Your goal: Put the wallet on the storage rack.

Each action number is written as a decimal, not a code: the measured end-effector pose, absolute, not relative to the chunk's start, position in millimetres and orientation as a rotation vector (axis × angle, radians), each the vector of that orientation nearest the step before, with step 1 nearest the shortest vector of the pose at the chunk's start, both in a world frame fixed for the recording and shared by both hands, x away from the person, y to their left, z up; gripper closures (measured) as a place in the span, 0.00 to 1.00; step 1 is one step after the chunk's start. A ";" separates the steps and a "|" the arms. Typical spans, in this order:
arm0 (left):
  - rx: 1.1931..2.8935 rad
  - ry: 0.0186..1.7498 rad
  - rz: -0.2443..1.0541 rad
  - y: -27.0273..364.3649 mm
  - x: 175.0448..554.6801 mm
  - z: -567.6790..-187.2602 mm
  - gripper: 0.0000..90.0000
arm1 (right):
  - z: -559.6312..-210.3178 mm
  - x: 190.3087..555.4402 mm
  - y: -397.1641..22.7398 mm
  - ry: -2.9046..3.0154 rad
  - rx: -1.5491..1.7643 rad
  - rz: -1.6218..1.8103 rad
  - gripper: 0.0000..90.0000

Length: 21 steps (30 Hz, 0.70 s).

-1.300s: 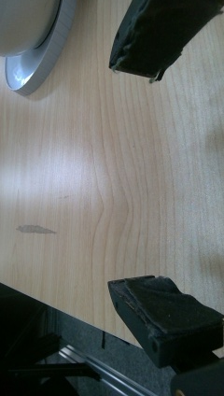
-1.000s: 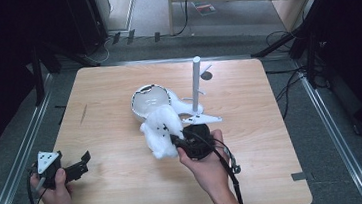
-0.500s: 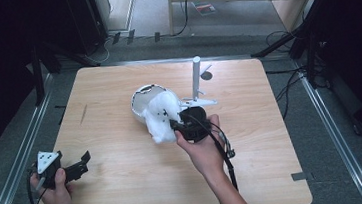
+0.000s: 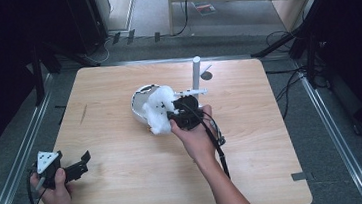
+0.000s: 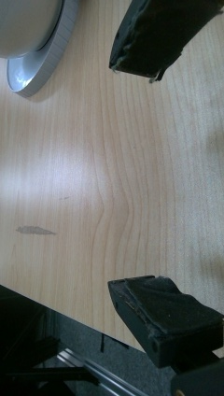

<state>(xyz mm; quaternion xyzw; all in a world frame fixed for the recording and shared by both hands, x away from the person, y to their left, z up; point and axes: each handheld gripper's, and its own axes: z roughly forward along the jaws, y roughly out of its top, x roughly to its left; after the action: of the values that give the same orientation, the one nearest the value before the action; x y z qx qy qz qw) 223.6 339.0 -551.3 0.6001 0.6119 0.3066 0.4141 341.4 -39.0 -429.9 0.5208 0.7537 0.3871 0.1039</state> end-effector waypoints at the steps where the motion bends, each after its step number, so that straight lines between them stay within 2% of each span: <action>1: 1.508 1.538 0.771 339.0 223.6 -551.3 0.00 | -430.6 343.5 -38.4 2.223 1.544 1.135 0.87; 21: 1.514 1.536 0.771 338.7 223.8 -551.3 0.00 | -428.4 370.6 -19.6 2.286 1.597 0.983 0.86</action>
<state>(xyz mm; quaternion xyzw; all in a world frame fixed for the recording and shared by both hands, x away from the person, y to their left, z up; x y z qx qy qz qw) 223.8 338.7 -551.3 0.6021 0.6108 0.3065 0.4129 370.6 -19.6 -428.4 0.5378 0.7698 0.3312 0.0924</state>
